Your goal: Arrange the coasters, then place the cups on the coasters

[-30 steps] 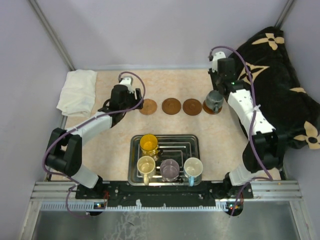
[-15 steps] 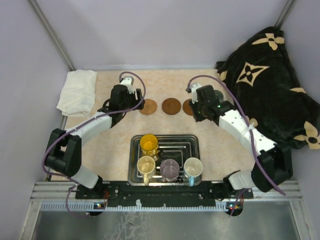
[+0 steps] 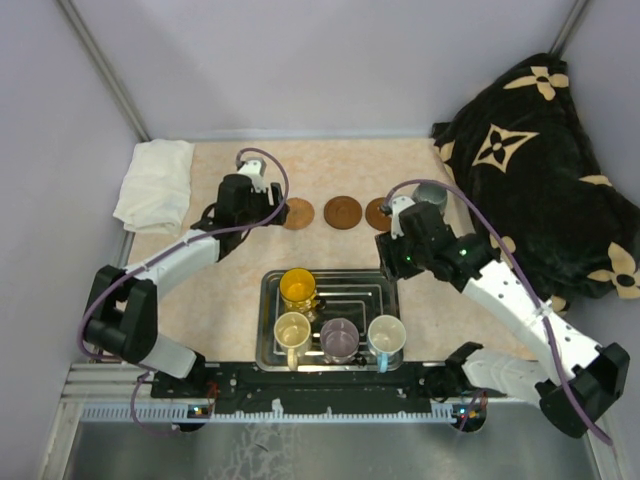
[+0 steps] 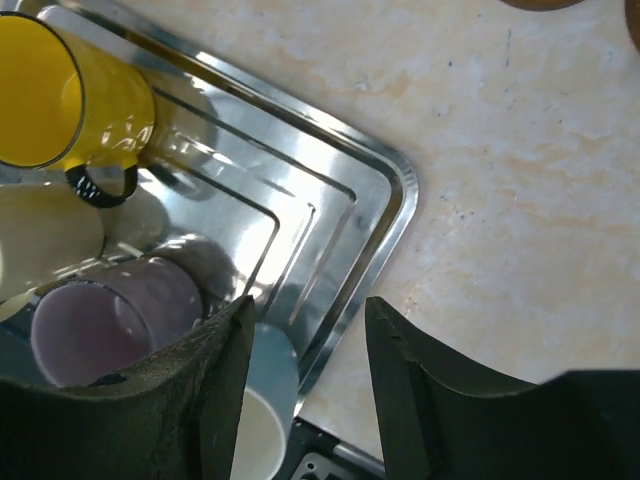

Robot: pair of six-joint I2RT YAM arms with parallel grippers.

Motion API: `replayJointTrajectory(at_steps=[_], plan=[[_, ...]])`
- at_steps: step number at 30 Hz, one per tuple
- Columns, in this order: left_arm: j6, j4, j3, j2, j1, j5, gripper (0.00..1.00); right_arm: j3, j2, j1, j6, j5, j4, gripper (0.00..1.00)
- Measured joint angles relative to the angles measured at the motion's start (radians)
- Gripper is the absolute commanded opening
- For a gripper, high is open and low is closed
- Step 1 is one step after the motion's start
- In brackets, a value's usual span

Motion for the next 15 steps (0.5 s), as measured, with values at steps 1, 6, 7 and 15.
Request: replayJointTrajectory(at_steps=[1,6,7,15], plan=[[0.0,0.0,0.0,-0.001,0.0,0.002,0.76,0.0,-0.02,0.018,0.021,-0.002,-0.016,0.48],[0.0,-0.018,0.002,-0.002,0.0,0.022,0.76,-0.011,-0.068,0.04,0.155,0.001,-0.108,0.45],[0.001,-0.024,0.003,-0.002,0.0,0.027,0.76,-0.02,-0.071,0.045,0.177,0.001,-0.117,0.45],[0.01,-0.043,0.032,0.001,0.0,0.06,0.76,-0.12,-0.093,0.213,0.386,0.062,-0.171,0.45]])
